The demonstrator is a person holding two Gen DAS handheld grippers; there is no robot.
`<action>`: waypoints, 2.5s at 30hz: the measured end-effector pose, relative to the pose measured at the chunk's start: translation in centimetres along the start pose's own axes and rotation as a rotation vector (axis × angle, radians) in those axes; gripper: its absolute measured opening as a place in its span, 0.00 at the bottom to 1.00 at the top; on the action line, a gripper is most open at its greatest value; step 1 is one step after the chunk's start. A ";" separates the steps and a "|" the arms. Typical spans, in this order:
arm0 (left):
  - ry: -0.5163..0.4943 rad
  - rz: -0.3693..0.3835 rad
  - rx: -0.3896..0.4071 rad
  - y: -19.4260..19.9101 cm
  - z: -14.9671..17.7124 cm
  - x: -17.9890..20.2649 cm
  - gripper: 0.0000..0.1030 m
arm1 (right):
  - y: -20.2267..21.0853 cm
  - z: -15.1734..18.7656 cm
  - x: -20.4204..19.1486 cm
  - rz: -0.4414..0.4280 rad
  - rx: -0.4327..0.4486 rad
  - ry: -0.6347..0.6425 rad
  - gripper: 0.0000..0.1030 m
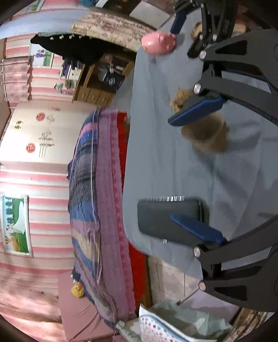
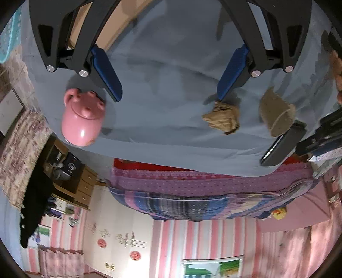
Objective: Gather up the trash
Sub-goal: 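Grasp the brown cardboard cup sleeve with the left gripper, then grasp the crumpled brown paper ball with the right gripper while the left holds the sleeve, then carry the cardboard sleeve and paper ball over the blue basket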
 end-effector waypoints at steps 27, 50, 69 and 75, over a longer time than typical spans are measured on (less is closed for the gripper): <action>-0.035 -0.134 0.030 -0.5 1.3 -2.0 0.29 | -1.7 -0.2 -2.0 -0.082 0.014 -0.003 0.86; -0.003 -0.366 -0.010 -1.2 2.0 -8.1 0.29 | -4.0 -0.2 -7.7 -0.211 -0.050 0.057 0.49; -0.118 0.039 0.036 4.8 0.5 12.2 0.28 | 12.9 2.7 12.5 0.148 0.045 -0.041 0.49; -0.184 0.181 0.003 6.2 1.8 20.7 0.28 | 14.8 4.8 17.9 0.209 0.042 -0.119 0.49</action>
Point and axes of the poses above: each gripper's, at about its wrist camera, not at the fingertips, and y roughly against the way its jaws point, x to its right, z to its underside, the point moved 10 cm from there along -y, roughly the way its jaws point, and after that the axes turned 11 degrees about x, right-handed, at the moved point
